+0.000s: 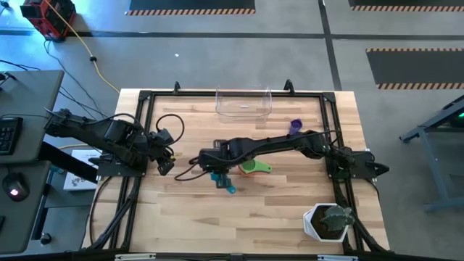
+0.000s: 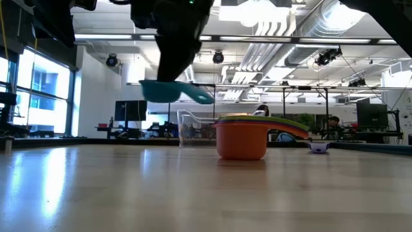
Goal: Nest measuring cups in basket
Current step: Stack the light blue measuring cup on top of the green measuring cup
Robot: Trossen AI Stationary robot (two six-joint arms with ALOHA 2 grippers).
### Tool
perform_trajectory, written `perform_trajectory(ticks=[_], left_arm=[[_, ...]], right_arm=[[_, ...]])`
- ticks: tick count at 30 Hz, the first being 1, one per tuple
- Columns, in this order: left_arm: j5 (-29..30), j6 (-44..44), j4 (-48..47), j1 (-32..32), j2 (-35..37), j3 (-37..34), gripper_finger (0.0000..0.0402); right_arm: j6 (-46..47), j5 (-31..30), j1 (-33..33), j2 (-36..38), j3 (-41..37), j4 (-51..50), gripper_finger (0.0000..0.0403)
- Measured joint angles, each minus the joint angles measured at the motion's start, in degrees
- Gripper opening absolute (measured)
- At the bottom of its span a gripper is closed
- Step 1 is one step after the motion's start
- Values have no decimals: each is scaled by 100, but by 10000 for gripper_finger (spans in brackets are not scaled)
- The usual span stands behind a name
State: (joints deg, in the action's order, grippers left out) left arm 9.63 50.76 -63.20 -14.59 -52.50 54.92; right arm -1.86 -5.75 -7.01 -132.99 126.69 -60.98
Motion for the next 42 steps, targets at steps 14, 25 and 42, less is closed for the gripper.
perform_trajectory(ticks=[14,25,42], left_arm=[[4,109,6,0,-1,0,71],[208,324,2,-2,1,0,71],[482,1355,4,-2,-1,0,71]], right_arm=[[-762,11,101,156,-1,-1233,0],[-1595,187,747,546,-2,-1717,0],[-2959,1387,1003,722,-2,-2276,0]])
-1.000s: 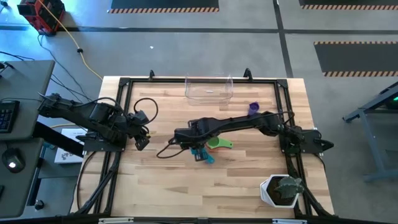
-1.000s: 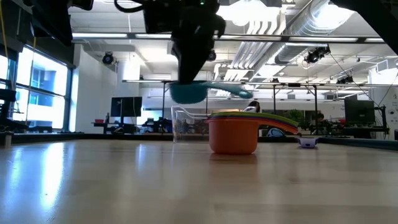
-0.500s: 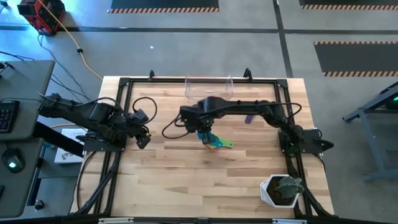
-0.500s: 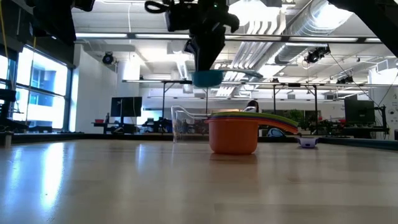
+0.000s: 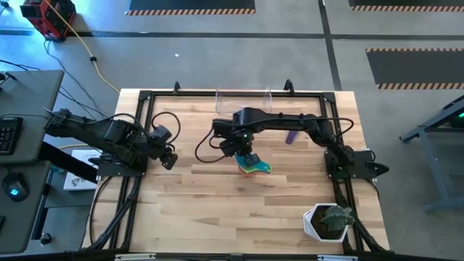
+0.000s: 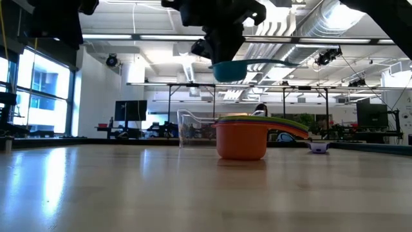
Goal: Nest measuring cups in basket
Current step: Stack the light blue measuring cup on top of the green measuring cup
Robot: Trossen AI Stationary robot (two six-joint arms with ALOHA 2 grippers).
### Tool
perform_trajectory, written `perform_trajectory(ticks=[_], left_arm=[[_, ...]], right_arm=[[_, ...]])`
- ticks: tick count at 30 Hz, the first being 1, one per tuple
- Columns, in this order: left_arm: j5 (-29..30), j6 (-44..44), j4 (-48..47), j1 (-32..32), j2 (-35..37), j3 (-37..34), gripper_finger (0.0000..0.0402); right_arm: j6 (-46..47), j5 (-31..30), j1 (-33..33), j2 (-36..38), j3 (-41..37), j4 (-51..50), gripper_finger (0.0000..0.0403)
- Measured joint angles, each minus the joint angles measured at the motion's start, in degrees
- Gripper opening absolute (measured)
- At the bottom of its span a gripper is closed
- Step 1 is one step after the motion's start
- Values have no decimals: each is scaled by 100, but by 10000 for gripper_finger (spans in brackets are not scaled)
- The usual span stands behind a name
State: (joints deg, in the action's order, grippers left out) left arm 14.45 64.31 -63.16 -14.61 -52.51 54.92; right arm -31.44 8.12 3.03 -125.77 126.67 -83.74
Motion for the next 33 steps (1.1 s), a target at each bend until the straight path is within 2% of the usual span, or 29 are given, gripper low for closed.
perform_trajectory(ticks=[7,17,20,26,30,33], left_arm=[[147,317,0,0,2,0,71],[90,463,-1,0,0,0,71],[106,465,-1,2,0,0,71],[112,461,-2,2,2,0,71],[113,457,-2,2,2,0,71],[114,457,-4,1,2,0,71]], right_arm=[[-118,437,134,154,-2,-163,0],[-53,521,175,562,-159,-441,0],[-39,529,177,1060,-950,-50,0],[152,220,186,2471,-3175,1744,0],[138,177,186,3047,-3981,2523,0],[-29,200,186,3190,-4263,2881,0]])
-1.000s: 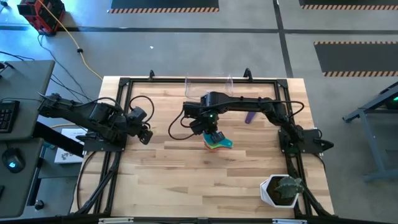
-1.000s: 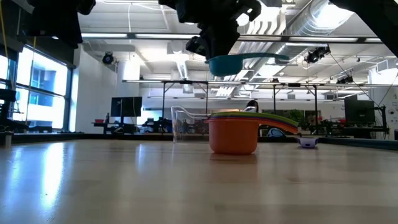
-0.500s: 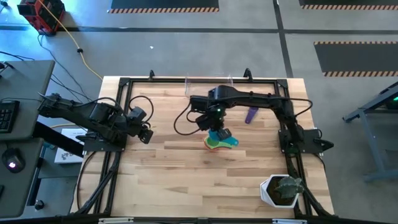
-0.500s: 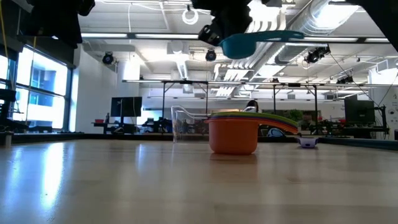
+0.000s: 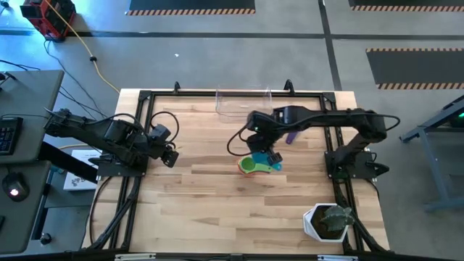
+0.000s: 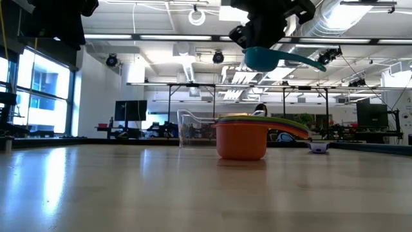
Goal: Nest measuring cups in basket
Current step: Stack the light blue measuring cup on top of the green measuring cup
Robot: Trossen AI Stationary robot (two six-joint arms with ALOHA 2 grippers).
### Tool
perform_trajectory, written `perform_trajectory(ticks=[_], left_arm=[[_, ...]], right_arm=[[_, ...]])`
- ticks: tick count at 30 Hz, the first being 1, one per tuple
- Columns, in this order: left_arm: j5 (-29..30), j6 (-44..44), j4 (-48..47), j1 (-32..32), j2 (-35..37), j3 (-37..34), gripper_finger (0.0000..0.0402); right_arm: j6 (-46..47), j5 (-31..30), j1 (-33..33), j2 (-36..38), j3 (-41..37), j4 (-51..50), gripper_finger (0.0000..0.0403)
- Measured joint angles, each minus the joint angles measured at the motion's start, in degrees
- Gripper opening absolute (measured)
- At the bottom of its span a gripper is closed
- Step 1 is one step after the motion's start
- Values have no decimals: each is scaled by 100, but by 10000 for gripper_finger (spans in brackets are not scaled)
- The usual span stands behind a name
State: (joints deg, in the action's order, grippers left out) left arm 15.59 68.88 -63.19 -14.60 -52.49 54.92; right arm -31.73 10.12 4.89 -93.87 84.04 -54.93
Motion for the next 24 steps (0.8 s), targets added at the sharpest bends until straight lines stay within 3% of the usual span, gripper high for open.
perform_trajectory(ticks=[10,24], left_arm=[[30,8,1,-1,-2,0,71],[70,4,4,1,0,0,71]], right_arm=[[-768,691,0,-194,-274,792,0],[-1624,684,0,-973,-274,1022,0]])
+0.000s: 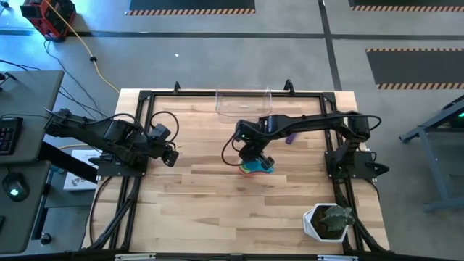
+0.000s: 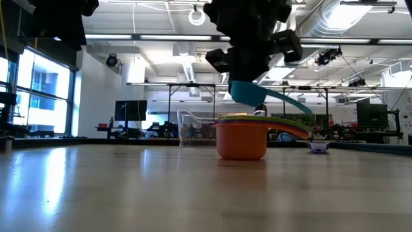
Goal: Nest measuring cups in basket
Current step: Stack the light blue measuring cup on top of the green measuring cup, then stack the dark blue measuring cup on top of the light blue measuring cup
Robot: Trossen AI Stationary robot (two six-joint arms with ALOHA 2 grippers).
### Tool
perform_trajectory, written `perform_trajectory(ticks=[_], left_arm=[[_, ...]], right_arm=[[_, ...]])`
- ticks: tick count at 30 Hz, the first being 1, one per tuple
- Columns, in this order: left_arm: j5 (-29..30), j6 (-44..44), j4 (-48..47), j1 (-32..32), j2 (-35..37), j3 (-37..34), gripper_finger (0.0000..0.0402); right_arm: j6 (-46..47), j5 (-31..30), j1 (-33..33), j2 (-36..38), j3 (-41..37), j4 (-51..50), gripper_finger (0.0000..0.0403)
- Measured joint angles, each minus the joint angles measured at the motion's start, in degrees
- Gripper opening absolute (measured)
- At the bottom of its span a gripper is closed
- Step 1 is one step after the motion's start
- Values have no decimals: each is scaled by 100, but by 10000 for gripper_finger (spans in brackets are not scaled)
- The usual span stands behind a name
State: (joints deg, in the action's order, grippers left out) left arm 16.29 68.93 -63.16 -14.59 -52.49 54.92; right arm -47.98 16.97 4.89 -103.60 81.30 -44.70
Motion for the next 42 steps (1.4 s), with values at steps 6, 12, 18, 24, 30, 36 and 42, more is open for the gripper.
perform_trajectory(ticks=[6,12,18,24,30,36,42], left_arm=[[1,-3,0,0,0,0,71],[0,-7,0,0,-2,0,71],[2,-4,-1,0,0,0,71],[1,-7,-1,0,0,0,71],[0,-7,-2,0,-2,0,71],[72,-13,-2,0,-1,0,71],[103,-91,-4,0,0,1,71]], right_arm=[[-163,-85,0,-167,0,107,1],[-274,-292,0,-228,0,151,17],[-351,-310,0,-228,0,211,35],[-326,-316,0,-228,0,261,55],[-19,-548,0,-226,0,266,64],[1040,-1065,-4,-175,0,230,64],[2461,-1248,-4,114,0,141,64]])
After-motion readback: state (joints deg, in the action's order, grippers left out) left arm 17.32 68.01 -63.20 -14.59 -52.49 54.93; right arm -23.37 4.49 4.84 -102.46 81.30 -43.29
